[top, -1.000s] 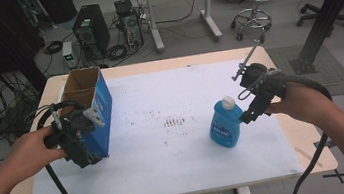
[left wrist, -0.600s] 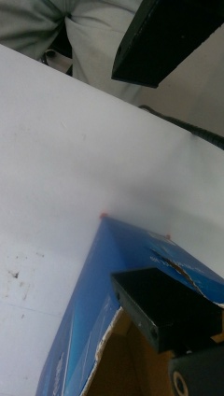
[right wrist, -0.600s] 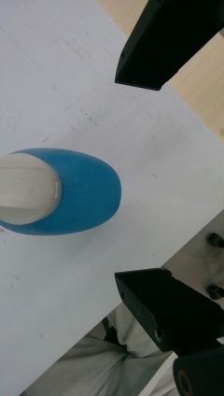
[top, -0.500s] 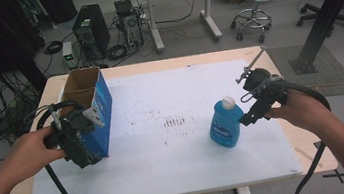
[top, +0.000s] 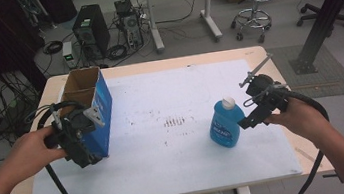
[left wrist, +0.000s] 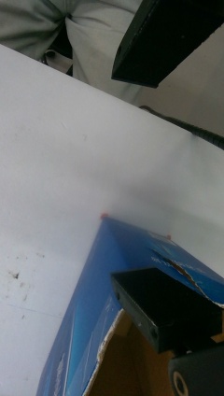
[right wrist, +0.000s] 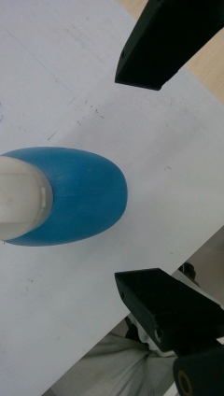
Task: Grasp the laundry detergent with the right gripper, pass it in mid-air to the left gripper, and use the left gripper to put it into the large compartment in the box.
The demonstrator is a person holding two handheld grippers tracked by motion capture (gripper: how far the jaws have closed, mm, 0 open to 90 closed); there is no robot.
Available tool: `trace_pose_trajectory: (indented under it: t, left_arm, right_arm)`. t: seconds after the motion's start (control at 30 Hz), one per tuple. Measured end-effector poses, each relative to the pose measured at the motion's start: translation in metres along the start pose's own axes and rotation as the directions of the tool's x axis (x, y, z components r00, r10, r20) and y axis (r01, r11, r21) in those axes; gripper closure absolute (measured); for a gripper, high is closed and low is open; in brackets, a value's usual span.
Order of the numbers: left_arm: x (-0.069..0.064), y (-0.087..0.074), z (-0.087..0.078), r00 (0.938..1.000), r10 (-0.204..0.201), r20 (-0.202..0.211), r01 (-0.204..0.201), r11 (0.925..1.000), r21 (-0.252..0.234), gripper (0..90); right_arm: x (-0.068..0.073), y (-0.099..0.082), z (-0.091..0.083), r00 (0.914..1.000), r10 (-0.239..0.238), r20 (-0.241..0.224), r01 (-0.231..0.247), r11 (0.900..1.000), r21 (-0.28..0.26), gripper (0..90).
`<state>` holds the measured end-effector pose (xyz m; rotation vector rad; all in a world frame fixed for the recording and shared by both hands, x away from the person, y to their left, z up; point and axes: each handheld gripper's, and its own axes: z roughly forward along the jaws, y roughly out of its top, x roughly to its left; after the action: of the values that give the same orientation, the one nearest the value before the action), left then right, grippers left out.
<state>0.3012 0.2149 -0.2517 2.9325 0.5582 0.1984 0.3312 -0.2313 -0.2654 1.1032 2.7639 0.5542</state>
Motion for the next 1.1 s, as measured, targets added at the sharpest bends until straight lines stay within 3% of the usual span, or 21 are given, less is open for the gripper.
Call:
trace_pose_trajectory:
  t: [0.33, 0.7, 1.1]
  left_arm:
    - [0.000, 0.000, 0.001, 1.0000, -0.001, -0.001, 0.001, 1.0000, 0.002, 5.7]
    - [0.000, 0.001, 0.001, 1.0000, 0.002, 0.000, -0.002, 1.0000, 0.003, 5.7]
    - [0.000, 0.001, 0.001, 1.0000, 0.000, 0.000, 0.000, 1.0000, 0.002, 5.7]
  right_arm:
    - [-0.003, -0.013, 0.011, 0.9991, 0.029, -0.031, -0.031, 0.9978, -0.059, 5.3]
    - [-0.001, -0.023, 0.023, 0.9992, 0.032, -0.024, -0.034, 0.9954, -0.090, 5.2]
    - [0.002, -0.034, 0.036, 0.9992, 0.033, -0.021, -0.036, 0.9835, -0.177, 5.5]
